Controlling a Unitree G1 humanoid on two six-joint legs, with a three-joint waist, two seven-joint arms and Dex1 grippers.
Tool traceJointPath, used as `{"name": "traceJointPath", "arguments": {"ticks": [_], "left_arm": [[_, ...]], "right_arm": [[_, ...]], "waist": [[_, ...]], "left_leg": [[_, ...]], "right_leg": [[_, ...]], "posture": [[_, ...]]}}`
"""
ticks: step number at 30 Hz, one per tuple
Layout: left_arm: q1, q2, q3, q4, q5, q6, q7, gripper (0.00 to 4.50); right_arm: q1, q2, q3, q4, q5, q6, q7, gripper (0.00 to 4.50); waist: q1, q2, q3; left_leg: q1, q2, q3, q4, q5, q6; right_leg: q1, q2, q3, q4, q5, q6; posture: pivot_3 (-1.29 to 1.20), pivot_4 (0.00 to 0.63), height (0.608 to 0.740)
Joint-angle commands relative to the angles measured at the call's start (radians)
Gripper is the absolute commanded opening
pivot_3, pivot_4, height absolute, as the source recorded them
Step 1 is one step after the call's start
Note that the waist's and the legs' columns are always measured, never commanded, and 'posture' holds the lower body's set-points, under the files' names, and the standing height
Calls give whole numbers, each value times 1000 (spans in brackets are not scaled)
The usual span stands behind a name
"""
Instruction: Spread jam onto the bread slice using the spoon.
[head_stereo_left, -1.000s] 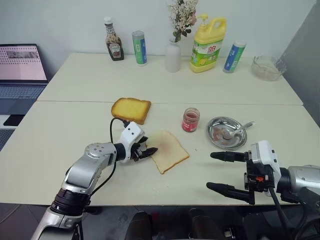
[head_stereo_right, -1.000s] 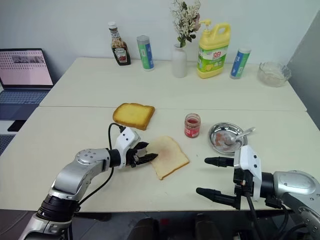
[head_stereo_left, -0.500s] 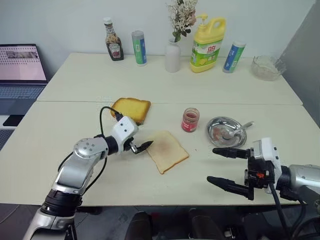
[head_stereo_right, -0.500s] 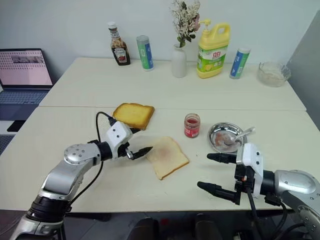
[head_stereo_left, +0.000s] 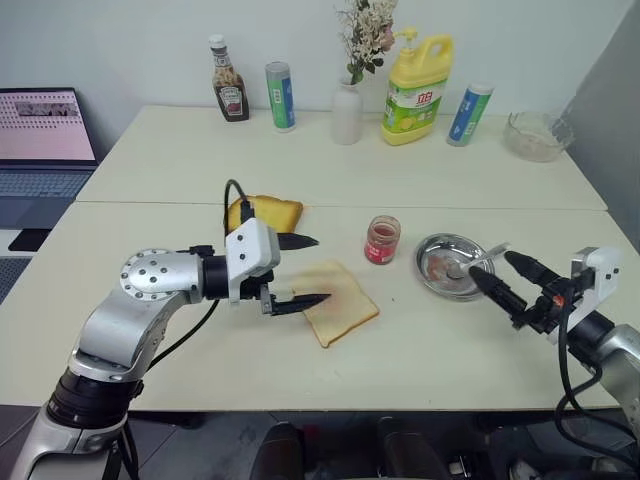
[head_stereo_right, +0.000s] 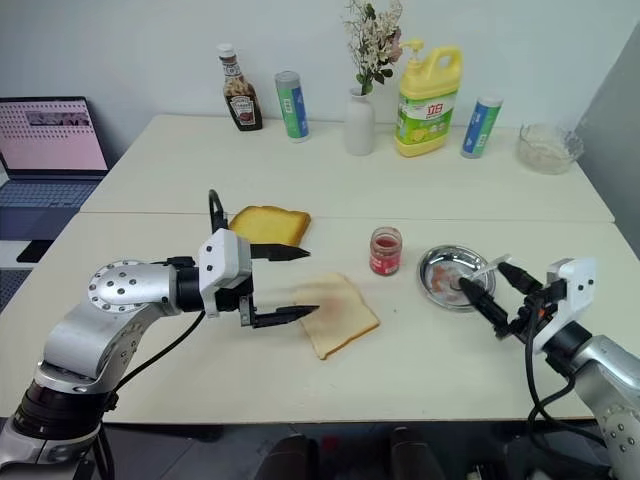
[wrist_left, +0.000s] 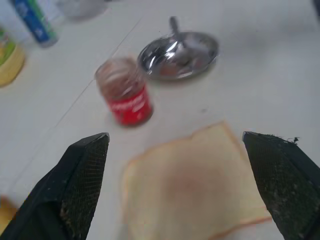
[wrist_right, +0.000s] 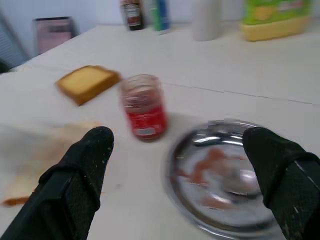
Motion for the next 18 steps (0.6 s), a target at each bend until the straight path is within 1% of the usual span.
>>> {"name": "traceJointPath", "arguments": {"ticks": [1,3,6,14,18], "left_arm": [[-28,-12,-32,-57,-18,20,-10,4450],[-56,-37,-72,-72,-2,15,-3,4450],[-86,-64,-106,-79,10,16,4,4450],[-125,-91,-159,-78,52,3,6,4450],[-136,-113,-176,-77,60,10,16,4450]], "right_arm": [[-33,16,-47,57,11,8,-49,4500],[-80,39,-56,163,8,6,-75,4500],[-144,58,-55,288,2,-1,-71,4500],[-312,54,-47,585,6,7,9,4500],[-374,42,-31,697,-1,29,64,4500]], "waist": [[-2,1,0],[-3,1,0],[-2,1,0],[-4,2,1],[-3,2,1]], "left_leg": [[0,0,0,0,0,0],[0,1,0,0,0,0],[0,0,0,0,0,0],[0,0,1,0,0,0],[0,0,0,0,0,0]], "right_leg": [[0,0,0,0,0,0],[-1,1,1,0,0,0],[0,1,1,0,0,0],[-1,2,1,0,1,-2],[-1,2,1,0,1,-2]], "posture": [[0,150,740],[0,150,740],[0,150,740],[0,150,740],[0,150,740]]}}
